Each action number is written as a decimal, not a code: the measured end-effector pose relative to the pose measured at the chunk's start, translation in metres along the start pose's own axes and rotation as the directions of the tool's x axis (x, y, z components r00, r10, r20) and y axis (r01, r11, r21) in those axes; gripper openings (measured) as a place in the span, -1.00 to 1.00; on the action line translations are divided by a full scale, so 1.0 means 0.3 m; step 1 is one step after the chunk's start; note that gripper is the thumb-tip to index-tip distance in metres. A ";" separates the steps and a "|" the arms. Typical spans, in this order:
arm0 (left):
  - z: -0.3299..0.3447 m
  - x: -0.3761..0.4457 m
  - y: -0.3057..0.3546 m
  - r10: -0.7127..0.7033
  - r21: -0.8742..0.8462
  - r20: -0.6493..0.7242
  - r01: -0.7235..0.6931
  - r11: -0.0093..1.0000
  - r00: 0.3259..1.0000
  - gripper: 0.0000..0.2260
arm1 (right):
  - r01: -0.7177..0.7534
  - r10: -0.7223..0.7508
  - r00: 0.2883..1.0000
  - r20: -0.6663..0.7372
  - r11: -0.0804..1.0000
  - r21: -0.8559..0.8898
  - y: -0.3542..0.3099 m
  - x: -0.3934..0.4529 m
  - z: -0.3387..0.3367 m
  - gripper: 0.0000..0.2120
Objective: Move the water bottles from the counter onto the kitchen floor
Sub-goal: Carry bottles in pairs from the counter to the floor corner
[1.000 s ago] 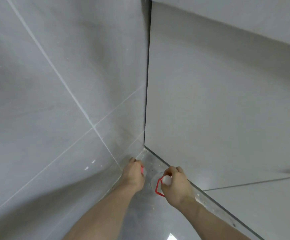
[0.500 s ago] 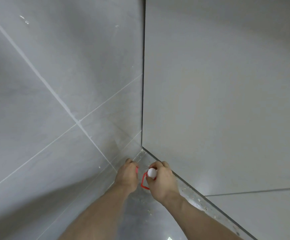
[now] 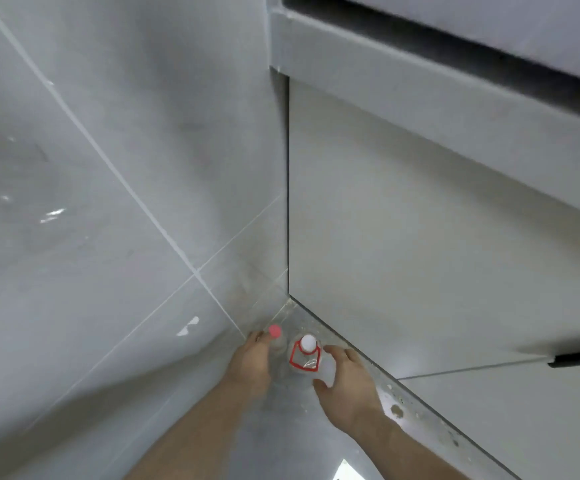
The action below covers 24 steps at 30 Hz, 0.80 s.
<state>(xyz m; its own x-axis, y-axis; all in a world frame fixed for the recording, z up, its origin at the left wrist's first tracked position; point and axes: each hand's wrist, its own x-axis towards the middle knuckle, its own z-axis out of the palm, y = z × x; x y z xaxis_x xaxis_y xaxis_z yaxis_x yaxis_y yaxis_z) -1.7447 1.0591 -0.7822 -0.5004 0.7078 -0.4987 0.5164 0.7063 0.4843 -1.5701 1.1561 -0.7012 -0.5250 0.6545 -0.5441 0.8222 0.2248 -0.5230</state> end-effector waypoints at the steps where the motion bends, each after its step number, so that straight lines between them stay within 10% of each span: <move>1: -0.043 -0.069 0.018 -0.016 0.011 0.022 0.015 1.000 1.000 -0.51 | -0.019 0.019 1.000 0.018 1.000 -0.001 -0.009 -0.071 -0.030 -0.46; 15: -0.932 -1.305 0.776 0.179 0.063 0.034 -0.181 0.981 0.983 -0.53 | -0.129 0.155 0.984 -0.086 0.958 0.255 -0.491 -1.271 -0.841 -0.47; 24: -1.059 -1.707 1.019 0.436 0.051 0.174 -0.450 0.892 0.883 -0.51 | -0.114 0.257 0.915 -0.311 0.904 0.412 -0.536 -1.831 -0.984 -0.48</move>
<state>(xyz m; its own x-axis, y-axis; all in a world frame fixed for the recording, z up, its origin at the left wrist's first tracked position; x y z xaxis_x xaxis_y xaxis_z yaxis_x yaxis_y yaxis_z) -1.5513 0.9173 -0.1504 -0.0961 0.9301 -0.3546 0.7210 0.3107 0.6194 -1.3489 0.9736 -0.1246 -0.2007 0.8811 -0.4283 0.7126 -0.1687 -0.6810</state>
